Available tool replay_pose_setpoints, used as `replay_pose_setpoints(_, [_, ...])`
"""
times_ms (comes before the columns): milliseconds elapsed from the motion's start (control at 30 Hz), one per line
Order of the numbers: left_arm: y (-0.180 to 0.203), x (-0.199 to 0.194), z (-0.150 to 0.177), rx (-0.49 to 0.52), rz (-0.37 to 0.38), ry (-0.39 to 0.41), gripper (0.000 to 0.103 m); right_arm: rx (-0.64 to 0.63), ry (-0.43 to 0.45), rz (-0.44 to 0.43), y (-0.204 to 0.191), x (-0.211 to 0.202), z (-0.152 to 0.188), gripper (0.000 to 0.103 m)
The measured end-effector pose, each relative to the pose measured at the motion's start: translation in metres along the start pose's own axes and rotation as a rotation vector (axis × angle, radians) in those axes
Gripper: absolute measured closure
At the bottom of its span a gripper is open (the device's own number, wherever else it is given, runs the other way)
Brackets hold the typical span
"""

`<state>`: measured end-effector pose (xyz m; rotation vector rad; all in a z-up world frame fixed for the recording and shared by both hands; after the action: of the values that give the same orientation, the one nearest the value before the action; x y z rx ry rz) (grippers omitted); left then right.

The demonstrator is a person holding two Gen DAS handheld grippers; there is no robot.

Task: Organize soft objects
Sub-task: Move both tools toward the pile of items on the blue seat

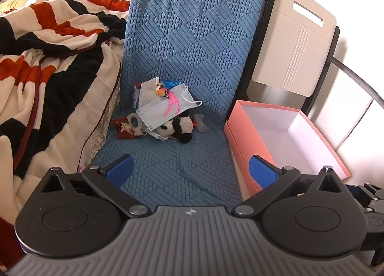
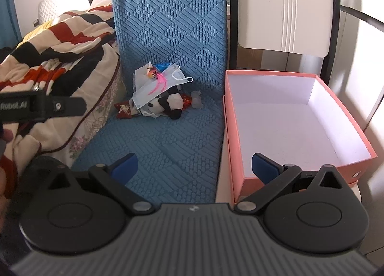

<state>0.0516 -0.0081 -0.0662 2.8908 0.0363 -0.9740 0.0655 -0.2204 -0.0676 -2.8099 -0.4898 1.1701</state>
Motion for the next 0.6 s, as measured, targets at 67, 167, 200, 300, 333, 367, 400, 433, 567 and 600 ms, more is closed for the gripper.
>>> replay_pose_setpoints(67, [0.000,0.001,0.000,-0.006,0.010,0.010,0.000,0.016,0.005,0.000,0.001,0.001,0.000,0.000])
replay_pose_setpoints(167, [0.003,0.004,0.002,-0.007,0.019,0.005,0.000,0.029,0.004,0.000,0.003,0.001,0.003,0.000])
replay_pose_setpoints(200, [0.004,0.006,0.003,-0.001,0.019,0.000,0.000,0.031,0.002,-0.001,0.004,0.002,0.005,0.000])
replay_pose_setpoints(300, [0.008,0.011,0.007,0.012,0.031,-0.019,0.000,0.039,-0.007,0.009,0.007,0.004,0.008,0.000])
replay_pose_setpoints(333, [0.009,0.011,0.008,0.013,0.031,-0.018,0.000,0.048,-0.010,0.011,0.008,0.004,0.008,0.000])
replay_pose_setpoints(367, [0.009,0.011,0.009,0.013,0.027,-0.018,0.000,0.055,-0.012,0.009,0.010,0.003,0.009,0.000])
replay_pose_setpoints(400, [0.009,0.012,0.010,0.014,0.023,-0.019,0.000,0.059,-0.014,0.006,0.010,0.003,0.009,0.000])
replay_pose_setpoints(433, [0.008,0.013,0.011,0.014,0.019,-0.019,0.000,0.060,-0.016,0.002,0.010,0.004,0.009,0.000])
replay_pose_setpoints(567, [0.002,0.019,0.013,0.004,0.016,-0.029,0.000,0.064,-0.020,0.002,0.010,0.010,0.010,0.000])
replay_pose_setpoints(600, [0.001,0.022,0.014,0.001,0.016,-0.032,0.000,0.072,-0.020,0.001,0.011,0.012,0.010,0.000])
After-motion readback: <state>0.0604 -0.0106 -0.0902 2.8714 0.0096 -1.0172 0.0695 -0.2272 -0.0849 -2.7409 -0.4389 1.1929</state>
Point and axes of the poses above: each gripper's, at about its wrist camera, not at the fingertips, and x roughly the way its jaws point, y to its right, z to its underside, the point moved 5 cm from there along x, roughly the way its jaws point, and after that the axes turned 10 degrees about x, right-handed, at the moved point
